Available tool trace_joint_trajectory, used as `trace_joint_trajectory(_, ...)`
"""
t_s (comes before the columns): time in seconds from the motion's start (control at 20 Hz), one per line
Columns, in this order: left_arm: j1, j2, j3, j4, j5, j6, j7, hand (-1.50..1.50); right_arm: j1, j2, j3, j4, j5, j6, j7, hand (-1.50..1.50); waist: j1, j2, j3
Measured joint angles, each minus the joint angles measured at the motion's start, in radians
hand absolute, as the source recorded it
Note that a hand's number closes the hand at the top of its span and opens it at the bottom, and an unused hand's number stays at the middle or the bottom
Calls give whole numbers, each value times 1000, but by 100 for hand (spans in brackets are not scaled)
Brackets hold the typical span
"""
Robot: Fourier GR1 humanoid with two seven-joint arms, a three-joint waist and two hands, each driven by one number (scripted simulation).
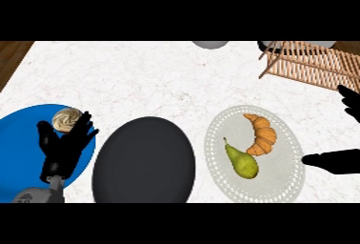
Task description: Pick the croissant from the placemat and place it in the tiered shelf
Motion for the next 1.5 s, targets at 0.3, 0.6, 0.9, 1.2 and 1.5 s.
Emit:
trace_joint_trajectory(0.3,-3,-11,14,-2,-12,-8,11,0,-166,73,120,113,146,-6,168,-150,3,1,1)
trace_joint_trajectory(0.6,-11,-18,37,1,-27,-18,34,0,-249,139,176,211,202,48,219,-150,-3,0,1)
trace_joint_trajectory(0.9,-7,-27,62,15,-39,-43,22,0,-246,207,225,244,290,64,253,-150,-8,-1,1)
trace_joint_trajectory(1.2,7,-29,84,-2,-46,-67,39,0,-234,268,247,274,406,63,265,-150,-10,-1,0)
trace_joint_trajectory(1.5,-7,-51,108,20,-76,-74,32,0,-229,327,228,322,480,72,252,-150,-10,-1,2)
